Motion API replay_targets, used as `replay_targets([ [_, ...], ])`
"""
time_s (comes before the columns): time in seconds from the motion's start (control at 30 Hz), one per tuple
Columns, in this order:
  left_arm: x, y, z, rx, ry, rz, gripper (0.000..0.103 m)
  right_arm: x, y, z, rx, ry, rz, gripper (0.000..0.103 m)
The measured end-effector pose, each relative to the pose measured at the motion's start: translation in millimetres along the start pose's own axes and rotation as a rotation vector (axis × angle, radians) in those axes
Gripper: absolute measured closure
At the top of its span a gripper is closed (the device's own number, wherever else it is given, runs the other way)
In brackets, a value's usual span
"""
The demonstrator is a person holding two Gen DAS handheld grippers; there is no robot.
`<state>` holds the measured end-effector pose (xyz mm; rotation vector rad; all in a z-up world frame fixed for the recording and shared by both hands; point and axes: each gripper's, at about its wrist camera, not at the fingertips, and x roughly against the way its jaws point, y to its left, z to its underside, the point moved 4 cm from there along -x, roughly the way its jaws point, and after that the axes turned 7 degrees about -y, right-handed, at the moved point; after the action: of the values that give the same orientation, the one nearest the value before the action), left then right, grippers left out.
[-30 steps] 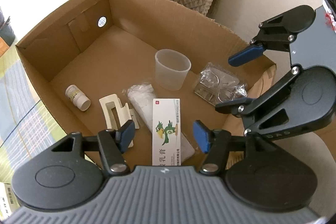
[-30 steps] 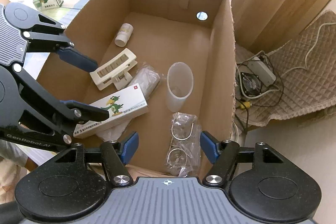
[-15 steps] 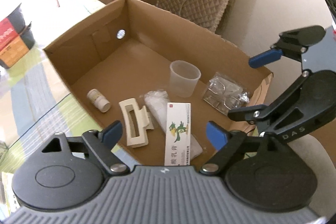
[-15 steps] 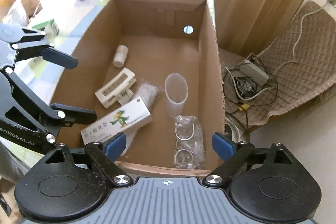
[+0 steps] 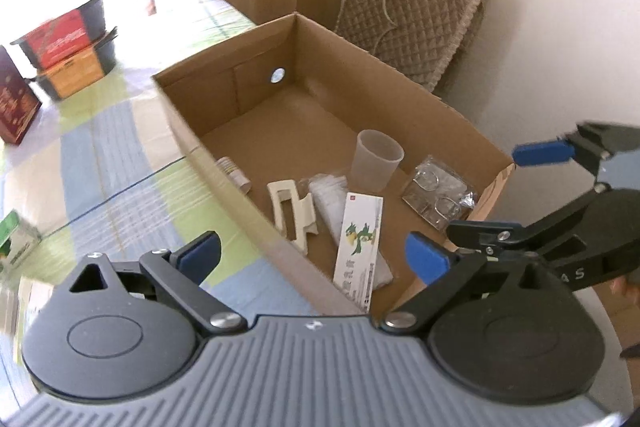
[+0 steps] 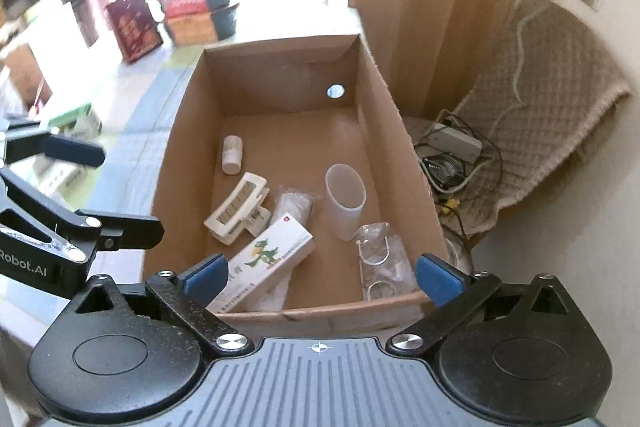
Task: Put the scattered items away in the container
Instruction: 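Lift both tools out of the box and move toward the remaining table items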
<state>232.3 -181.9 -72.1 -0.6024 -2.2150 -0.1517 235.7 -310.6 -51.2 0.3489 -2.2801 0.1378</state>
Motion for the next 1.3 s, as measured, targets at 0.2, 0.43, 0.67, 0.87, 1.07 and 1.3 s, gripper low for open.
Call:
replay_targets([
  [0.2,23,12,12,0.047,-0.012,-0.027,0.004,17,15,9,-0.091,-0.016,0.007,0.000],
  [0.43,51,22,27,0.080,-0.036,-0.055,0.004,33,37,16,-0.098,-0.024,-0.013,0.000],
  [0.67,74,32,43,0.089,-0.054,-0.102,0.004,40,60,26,-0.092,-0.033,-0.019,0.000],
  [0.87,89,40,57,0.107,-0.067,-0.116,0.004,39,79,35,-0.096,-0.031,-0.024,0.000],
  [1.07,102,49,70,0.134,-0.077,-0.127,0.004,41,94,40,-0.089,-0.031,-0.040,0.000],
  [1.3,115,61,81,0.150,-0.092,-0.151,0.004,40,112,43,-0.074,-0.031,-0.064,0.000],
])
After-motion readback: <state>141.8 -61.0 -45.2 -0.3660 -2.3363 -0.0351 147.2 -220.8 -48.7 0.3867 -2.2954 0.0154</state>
